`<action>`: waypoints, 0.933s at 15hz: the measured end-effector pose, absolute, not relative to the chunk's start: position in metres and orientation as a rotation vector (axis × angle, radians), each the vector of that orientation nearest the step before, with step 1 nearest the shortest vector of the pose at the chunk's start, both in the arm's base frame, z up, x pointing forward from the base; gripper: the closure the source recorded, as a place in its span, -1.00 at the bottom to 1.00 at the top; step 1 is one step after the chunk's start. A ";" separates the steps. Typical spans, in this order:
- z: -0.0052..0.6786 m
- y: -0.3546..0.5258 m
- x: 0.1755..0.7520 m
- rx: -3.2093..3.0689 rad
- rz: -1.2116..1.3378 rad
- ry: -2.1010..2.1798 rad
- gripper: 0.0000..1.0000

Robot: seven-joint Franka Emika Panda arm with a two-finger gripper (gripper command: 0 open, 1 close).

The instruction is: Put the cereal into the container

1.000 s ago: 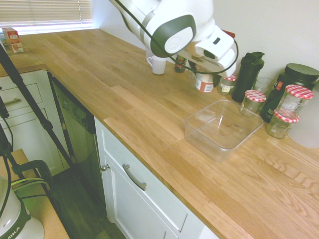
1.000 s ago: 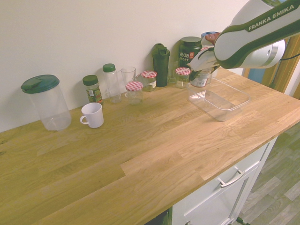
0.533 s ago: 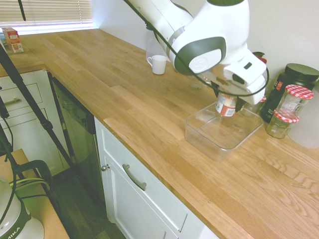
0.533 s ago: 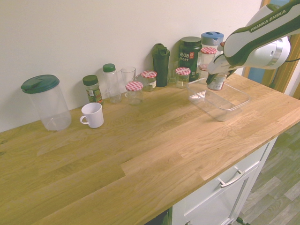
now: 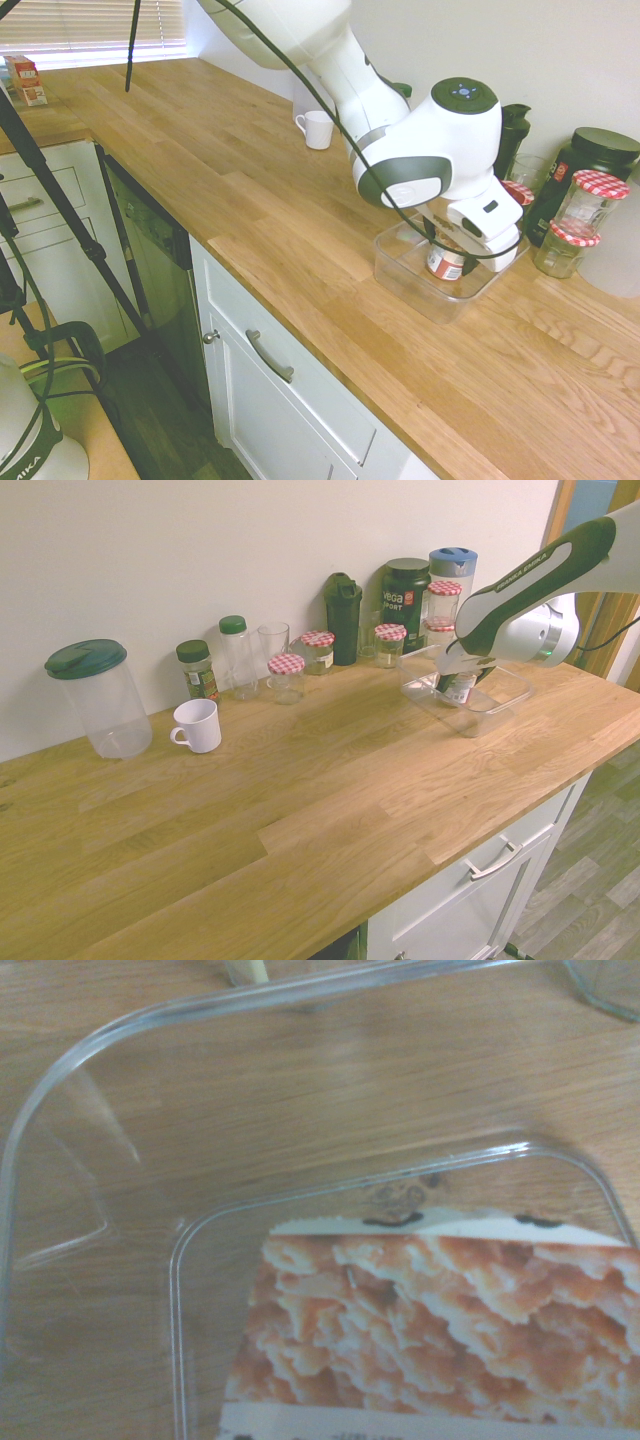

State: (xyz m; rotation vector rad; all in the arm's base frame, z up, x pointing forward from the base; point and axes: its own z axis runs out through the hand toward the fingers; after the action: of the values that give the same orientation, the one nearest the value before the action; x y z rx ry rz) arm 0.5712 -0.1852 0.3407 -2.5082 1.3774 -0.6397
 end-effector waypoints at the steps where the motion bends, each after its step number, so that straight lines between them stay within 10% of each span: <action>1: 0.341 -0.185 0.572 -2.509 -0.634 1.375 -1.00; 14: 0.378 -0.179 0.568 -2.656 -0.380 1.352 -1.00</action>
State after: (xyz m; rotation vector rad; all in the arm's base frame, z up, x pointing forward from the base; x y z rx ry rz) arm 0.5677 -0.1786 0.3785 -2.6557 1.3518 -0.3800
